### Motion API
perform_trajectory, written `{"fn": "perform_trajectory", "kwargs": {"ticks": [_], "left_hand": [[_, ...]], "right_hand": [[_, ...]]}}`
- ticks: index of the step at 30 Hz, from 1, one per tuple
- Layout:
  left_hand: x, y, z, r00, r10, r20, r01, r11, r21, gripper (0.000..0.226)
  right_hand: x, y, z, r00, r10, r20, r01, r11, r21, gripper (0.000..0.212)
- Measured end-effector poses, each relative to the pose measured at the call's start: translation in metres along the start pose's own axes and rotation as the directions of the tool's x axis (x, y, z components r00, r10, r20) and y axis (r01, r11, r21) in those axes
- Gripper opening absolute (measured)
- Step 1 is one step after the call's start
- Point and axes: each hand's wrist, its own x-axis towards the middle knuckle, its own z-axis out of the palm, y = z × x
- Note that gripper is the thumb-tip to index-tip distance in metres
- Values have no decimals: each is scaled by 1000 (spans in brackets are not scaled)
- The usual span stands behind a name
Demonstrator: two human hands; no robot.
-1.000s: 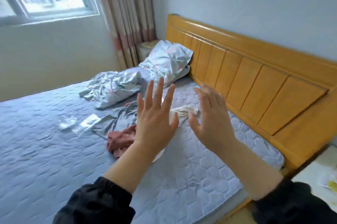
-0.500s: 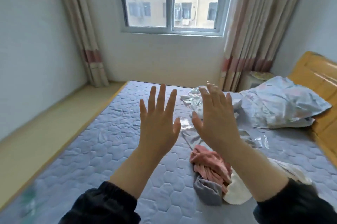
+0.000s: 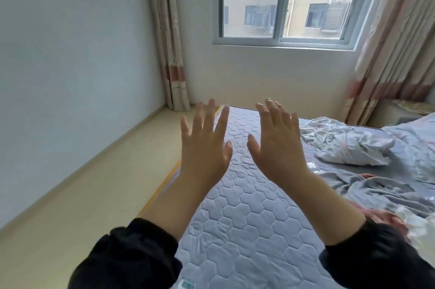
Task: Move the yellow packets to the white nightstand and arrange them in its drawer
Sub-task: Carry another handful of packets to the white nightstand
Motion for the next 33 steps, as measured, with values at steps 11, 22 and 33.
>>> {"fn": "perform_trajectory", "kwargs": {"ticks": [11, 22, 33], "left_hand": [[26, -193, 29, 1000, -3, 11, 3, 1000, -26, 73], [121, -393, 99, 990, 142, 15, -142, 990, -16, 64], [182, -603, 174, 983, 183, -16, -184, 977, -108, 70]], "right_hand": [[80, -146, 101, 999, -5, 32, 6, 1000, -15, 63], [221, -268, 238, 998, 67, 9, -67, 997, 40, 62], [333, -407, 367, 991, 129, 28, -125, 987, -102, 63]]}}
